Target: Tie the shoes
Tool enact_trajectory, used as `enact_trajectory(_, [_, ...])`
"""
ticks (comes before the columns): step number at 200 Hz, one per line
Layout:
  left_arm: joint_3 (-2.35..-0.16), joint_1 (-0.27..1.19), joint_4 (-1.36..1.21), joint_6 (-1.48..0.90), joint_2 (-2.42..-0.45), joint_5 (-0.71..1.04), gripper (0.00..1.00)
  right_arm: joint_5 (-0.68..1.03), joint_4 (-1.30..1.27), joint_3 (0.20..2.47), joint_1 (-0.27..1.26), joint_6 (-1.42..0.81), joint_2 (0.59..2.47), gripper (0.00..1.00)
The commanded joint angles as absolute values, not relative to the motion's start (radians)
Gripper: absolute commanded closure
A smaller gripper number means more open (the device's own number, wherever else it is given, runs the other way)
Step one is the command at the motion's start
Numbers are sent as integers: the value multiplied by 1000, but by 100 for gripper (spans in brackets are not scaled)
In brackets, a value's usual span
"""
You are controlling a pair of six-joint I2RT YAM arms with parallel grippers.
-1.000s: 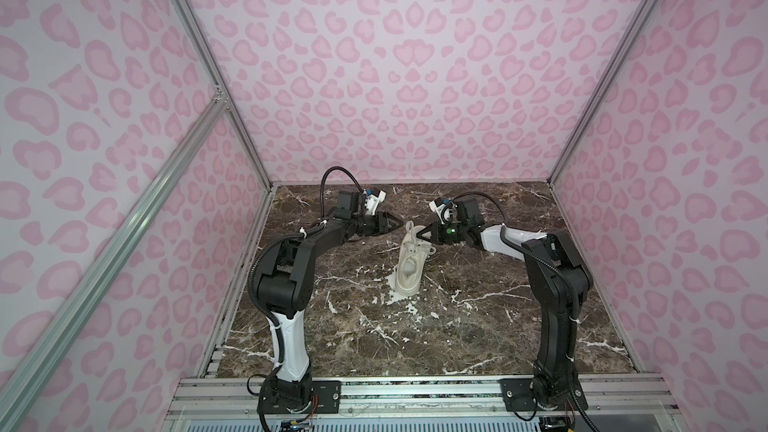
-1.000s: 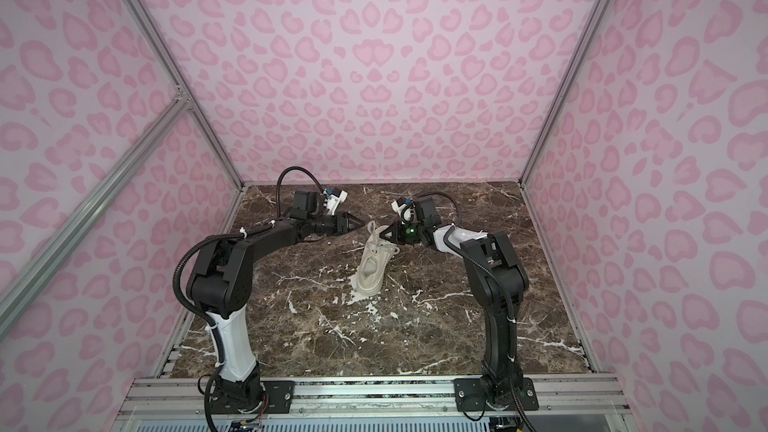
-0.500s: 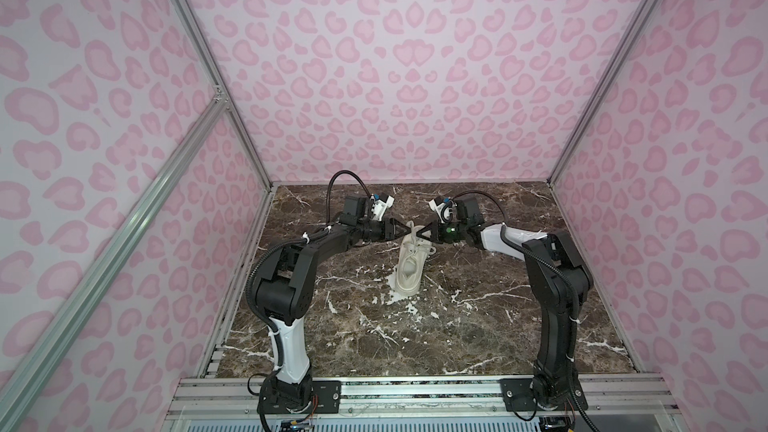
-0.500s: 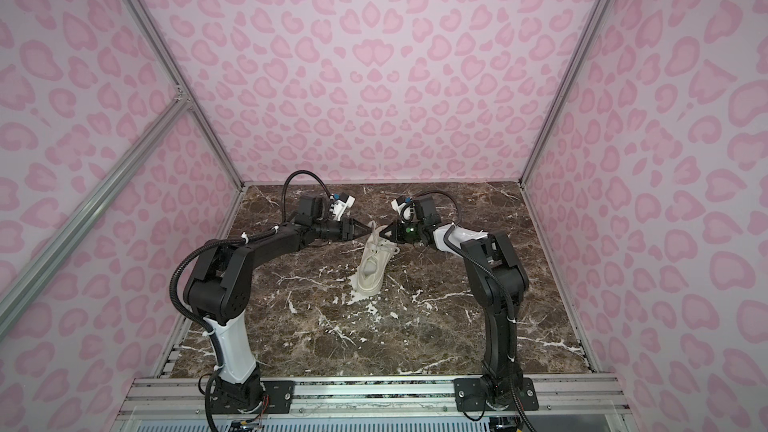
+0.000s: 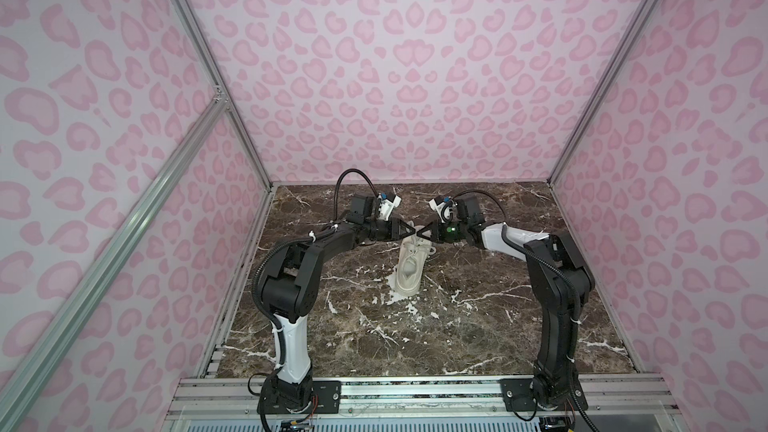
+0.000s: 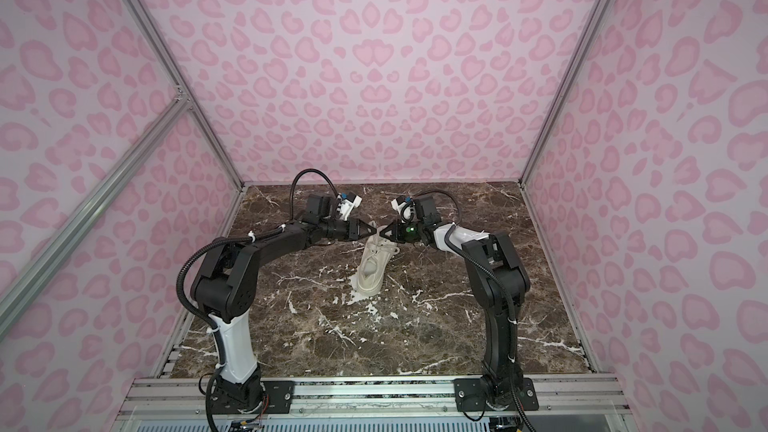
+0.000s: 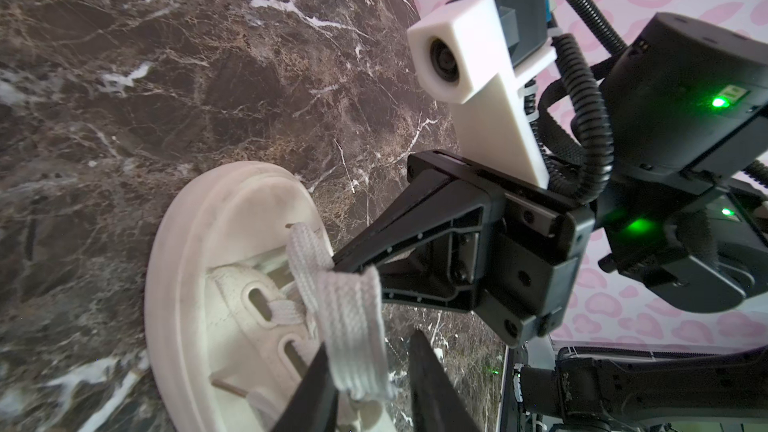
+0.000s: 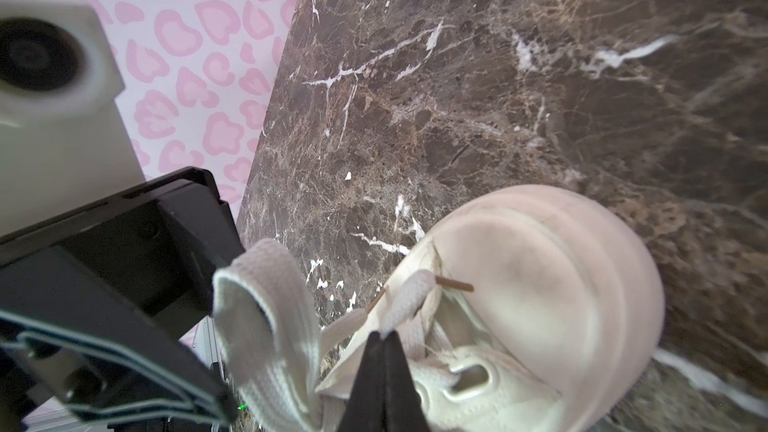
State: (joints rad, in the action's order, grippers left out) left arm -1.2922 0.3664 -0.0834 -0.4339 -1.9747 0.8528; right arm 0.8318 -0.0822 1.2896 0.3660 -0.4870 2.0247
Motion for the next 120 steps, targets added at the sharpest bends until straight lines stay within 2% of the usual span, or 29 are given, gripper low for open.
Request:
enact_trajectory(1, [-1299,364,-91,-421,-1976,844,79,819,-96,1272,365,-485,2015,100])
enact_trajectory(14, [-1304,362,-84,-419,-1977,845,86,817,-95,1269,364,-485,2014,100])
enact_trajectory(120, [-1328,348,7,-374,-1974,827,87,763,-143,1173,323,-511,1947,100])
